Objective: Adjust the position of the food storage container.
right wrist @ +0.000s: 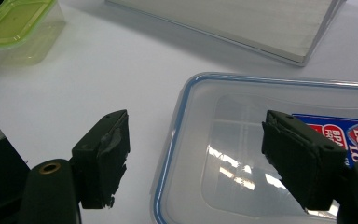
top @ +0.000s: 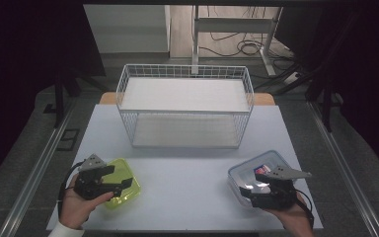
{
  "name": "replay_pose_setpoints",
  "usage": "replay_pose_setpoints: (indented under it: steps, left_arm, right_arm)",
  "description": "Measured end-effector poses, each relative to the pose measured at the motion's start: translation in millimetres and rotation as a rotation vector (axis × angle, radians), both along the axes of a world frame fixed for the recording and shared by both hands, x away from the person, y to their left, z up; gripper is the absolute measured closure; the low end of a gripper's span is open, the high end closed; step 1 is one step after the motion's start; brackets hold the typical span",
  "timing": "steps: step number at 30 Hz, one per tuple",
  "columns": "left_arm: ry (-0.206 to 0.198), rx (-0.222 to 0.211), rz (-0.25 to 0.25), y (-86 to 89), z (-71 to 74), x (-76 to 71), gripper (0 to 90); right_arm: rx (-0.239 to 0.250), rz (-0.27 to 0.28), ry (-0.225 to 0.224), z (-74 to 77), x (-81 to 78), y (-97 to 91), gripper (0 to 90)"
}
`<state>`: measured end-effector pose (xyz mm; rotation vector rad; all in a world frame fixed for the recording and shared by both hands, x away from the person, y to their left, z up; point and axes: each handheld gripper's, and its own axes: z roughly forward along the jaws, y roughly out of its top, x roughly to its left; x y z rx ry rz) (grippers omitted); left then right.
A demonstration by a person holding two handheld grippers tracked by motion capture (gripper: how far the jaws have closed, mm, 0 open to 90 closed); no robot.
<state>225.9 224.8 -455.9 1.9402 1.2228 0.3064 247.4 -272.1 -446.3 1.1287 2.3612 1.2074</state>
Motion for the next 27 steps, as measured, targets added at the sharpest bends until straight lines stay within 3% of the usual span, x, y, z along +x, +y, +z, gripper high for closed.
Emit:
replay_pose_setpoints:
  steps: [11,22,27]
  left_arm:
    - [0.002,0.005,-0.011,-2.9,-2.5,2.0,17.4]
    - [0.004,-0.009,0.015,3.2,-4.9,2.4,16.6]
    - [-0.006,-0.016,0.013,2.9,-3.6,1.9,16.6]
  right_arm:
    - [-0.003,-0.022,0.009,4.8,-1.1,-4.7,25.1]
    - [-0.011,-0.039,0.025,4.8,1.6,-6.0,27.8]
    - [0.01,-0.047,0.022,8.8,1.0,-8.0,28.0]
